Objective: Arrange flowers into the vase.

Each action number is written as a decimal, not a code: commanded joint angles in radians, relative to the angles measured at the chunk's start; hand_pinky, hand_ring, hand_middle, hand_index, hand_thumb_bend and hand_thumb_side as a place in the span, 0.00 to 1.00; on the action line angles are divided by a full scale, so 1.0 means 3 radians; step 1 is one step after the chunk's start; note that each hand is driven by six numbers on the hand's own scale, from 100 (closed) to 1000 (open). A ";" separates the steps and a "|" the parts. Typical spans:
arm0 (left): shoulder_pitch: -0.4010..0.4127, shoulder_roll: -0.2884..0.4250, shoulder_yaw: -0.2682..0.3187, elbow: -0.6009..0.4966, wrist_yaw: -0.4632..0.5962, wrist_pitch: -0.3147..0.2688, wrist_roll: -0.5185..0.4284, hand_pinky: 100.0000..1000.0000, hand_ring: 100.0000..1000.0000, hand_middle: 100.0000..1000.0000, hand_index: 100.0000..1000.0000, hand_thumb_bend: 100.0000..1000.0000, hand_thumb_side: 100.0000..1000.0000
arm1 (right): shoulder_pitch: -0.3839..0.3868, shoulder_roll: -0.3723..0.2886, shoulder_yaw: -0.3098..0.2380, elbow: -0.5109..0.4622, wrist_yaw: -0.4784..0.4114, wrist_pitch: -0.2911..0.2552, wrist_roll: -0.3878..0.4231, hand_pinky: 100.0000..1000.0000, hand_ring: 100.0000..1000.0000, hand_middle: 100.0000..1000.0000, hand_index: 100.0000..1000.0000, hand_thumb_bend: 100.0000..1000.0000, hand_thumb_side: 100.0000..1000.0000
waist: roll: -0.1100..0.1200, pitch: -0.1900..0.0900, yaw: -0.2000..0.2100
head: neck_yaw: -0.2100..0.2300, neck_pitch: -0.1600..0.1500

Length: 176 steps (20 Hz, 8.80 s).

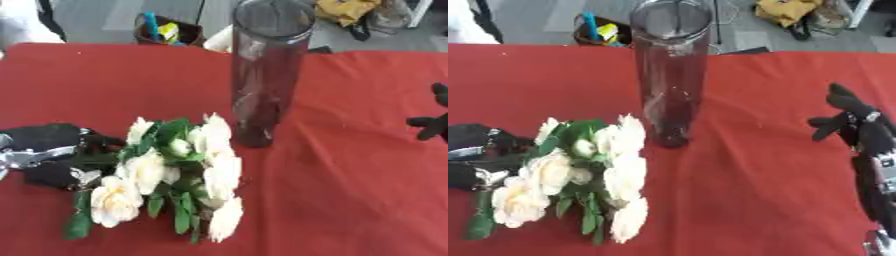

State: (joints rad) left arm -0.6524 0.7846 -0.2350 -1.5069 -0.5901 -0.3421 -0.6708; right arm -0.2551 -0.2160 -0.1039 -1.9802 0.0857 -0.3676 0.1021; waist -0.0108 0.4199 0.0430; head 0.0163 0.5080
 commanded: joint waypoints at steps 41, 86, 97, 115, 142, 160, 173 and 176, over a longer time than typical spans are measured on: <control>0.0102 0.0213 0.0111 -0.0252 -0.1218 -0.0386 0.0761 0.68 0.82 0.87 1.00 0.45 0.76 | -0.0008 -0.0009 0.0022 -0.0066 -0.0066 -0.0008 0.0078 0.70 1.00 0.39 0.82 0.00 1.00 | -0.0025 -0.0058 0.0004 | 0.0000 -0.0062; 0.0027 0.0010 -0.0034 0.0113 -0.1421 -0.0416 0.1283 0.32 0.39 0.50 0.69 0.23 0.57 | 0.0000 0.0016 0.0014 -0.0066 -0.0073 0.0003 0.0074 0.70 1.00 0.39 0.82 0.00 1.00 | -0.0054 -0.0041 -0.0009 | 0.0042 -0.0080; 0.0019 0.0030 -0.0033 0.0097 -0.1248 -0.0380 0.1091 0.29 0.33 0.45 0.58 0.02 0.35 | 0.0015 0.0019 0.0009 -0.0066 -0.0067 0.0026 0.0060 0.70 1.00 0.39 0.82 0.00 1.00 | -0.0047 -0.0048 -0.0012 | 0.0050 -0.0063; 0.0029 0.0130 -0.0005 -0.0063 -0.0601 -0.0372 0.0690 0.16 0.21 0.35 0.49 0.00 0.42 | 0.0034 0.0019 0.0019 -0.0066 -0.0065 0.0050 0.0060 0.71 1.00 0.38 0.82 0.00 1.00 | -0.0034 -0.0078 -0.0003 | 0.0064 -0.0045; 0.0021 0.0149 -0.0004 -0.0178 -0.0586 -0.0350 0.1159 0.00 0.00 0.00 0.09 0.00 0.51 | 0.0044 0.0027 0.0013 -0.0066 -0.0074 0.0047 0.0069 0.71 1.00 0.38 0.82 0.00 1.00 | -0.0039 -0.0073 -0.0007 | 0.0068 -0.0032; 0.0146 0.0256 0.0036 -0.0391 -0.0492 -0.0499 0.1676 0.00 0.00 0.00 0.00 0.00 0.38 | 0.0052 0.0033 0.0004 -0.0066 -0.0084 0.0049 0.0063 0.71 1.00 0.38 0.82 0.00 1.00 | -0.0051 -0.0072 -0.0012 | 0.0024 -0.0031; 0.0389 0.0355 0.0126 -0.0873 0.0116 -0.0360 0.1853 0.00 0.00 0.00 0.00 0.00 0.49 | 0.0051 0.0035 -0.0009 -0.0066 -0.0091 0.0046 0.0034 0.70 1.00 0.38 0.82 0.00 1.00 | -0.0052 -0.0112 -0.0002 | -0.0078 -0.0025; 0.0372 0.0345 0.0179 -0.0962 0.0390 -0.0212 0.1832 0.00 0.00 0.00 0.00 0.00 0.49 | 0.0047 0.0032 -0.0006 -0.0066 -0.0108 0.0045 0.0022 0.70 1.00 0.38 0.82 0.00 1.00 | -0.0051 -0.0138 0.0004 | -0.0102 0.0012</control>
State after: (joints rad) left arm -0.5277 0.8535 -0.2112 -1.7686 -0.5088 -0.4229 -0.1196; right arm -0.2369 -0.1976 -0.0988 -1.9802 0.0624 -0.3537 0.1143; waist -0.0296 0.4036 0.0428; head -0.0098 0.5035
